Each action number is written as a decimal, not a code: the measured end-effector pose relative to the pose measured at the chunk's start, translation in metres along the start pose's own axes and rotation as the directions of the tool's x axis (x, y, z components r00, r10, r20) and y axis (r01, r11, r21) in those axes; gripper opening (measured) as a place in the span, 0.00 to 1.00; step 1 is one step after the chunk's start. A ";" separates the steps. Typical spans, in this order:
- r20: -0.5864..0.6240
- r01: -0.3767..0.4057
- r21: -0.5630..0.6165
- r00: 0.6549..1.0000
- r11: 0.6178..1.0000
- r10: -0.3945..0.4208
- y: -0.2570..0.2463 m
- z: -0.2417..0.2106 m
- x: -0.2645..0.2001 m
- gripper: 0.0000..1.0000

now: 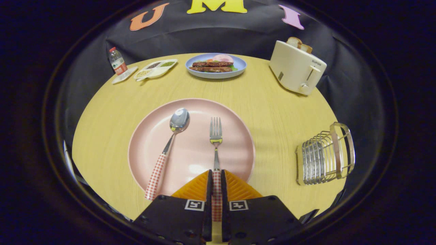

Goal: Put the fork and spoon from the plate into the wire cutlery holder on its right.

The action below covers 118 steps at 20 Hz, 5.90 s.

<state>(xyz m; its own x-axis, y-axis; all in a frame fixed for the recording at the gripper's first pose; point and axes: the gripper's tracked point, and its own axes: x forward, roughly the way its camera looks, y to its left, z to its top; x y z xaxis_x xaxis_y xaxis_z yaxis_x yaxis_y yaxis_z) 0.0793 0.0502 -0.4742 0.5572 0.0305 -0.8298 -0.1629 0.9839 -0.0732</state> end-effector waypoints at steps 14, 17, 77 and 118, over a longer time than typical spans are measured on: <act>0.066 0.002 -0.018 0.998 1.000 -0.001 -0.083 0.021 -0.125 0.04; 0.068 0.083 -0.010 0.994 0.997 -0.082 -0.129 0.022 -0.152 0.04; -0.419 -0.043 -0.005 0.907 0.999 0.037 -0.188 0.043 -0.121 0.63; 0.019 0.010 0.103 1.000 0.995 -0.012 0.084 0.004 -0.002 0.52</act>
<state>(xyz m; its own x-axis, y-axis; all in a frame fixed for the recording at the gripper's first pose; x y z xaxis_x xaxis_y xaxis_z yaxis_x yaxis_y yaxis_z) 0.0680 0.1333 -0.4766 0.5742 0.0216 -0.8185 -0.0723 0.9971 -0.0244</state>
